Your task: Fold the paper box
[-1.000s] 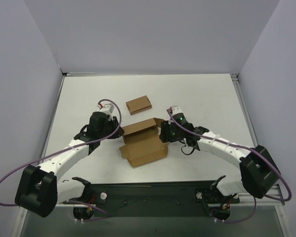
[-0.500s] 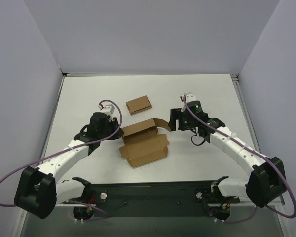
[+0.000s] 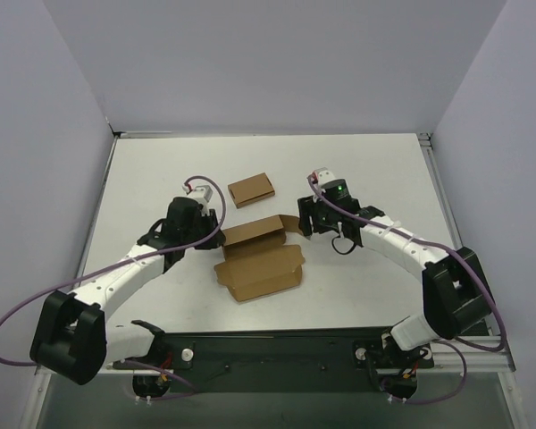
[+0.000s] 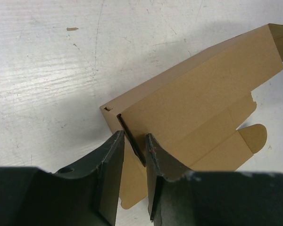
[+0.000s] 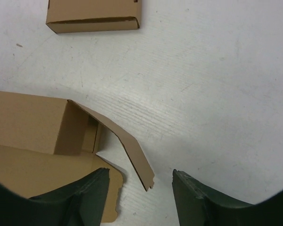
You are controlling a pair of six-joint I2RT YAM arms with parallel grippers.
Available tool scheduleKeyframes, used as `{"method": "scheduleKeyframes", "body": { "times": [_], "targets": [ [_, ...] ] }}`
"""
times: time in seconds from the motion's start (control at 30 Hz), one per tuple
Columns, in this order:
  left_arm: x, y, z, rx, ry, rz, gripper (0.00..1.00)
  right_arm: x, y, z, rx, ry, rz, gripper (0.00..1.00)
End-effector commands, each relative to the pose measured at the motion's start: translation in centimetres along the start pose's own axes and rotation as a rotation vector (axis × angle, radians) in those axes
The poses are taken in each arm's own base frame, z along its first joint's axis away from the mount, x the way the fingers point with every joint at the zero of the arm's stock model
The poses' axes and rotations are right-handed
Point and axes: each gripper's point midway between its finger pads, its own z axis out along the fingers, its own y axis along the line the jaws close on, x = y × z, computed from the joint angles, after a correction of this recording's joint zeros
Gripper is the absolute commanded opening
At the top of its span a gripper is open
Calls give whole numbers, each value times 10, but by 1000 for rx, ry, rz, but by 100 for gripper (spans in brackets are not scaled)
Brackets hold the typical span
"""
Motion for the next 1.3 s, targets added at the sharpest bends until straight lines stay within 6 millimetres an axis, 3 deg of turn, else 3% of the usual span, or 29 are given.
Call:
{"method": "scheduleKeyframes", "body": {
  "times": [0.0, 0.1, 0.4, 0.53, 0.57, 1.07, 1.27],
  "targets": [
    [1, 0, 9, -8, 45, 29, 34, -23, 12, 11, -80, -93, -33, 51],
    [1, -1, 12, -13, 53, 30, 34, -18, 15, 16, -96, -56, -27, 44],
    [-7, -1, 7, -29, 33, 45, 34, 2, 5, 13, -47, -21, -17, 40],
    [-6, -3, 8, -30, 42, 53, 34, -4, 12, 8, -71, -5, 4, 8],
    [-5, -4, 8, -29, 44, 61, 34, -11, 16, 5, -84, -14, 11, 7],
    [-5, -13, 7, -31, 43, 90, 34, 1, 71, -2, -166, 129, 19, 8],
    [-5, -14, 8, -26, 39, 87, 34, 21, 83, 3, -167, 176, 11, 16]
  ]
}}
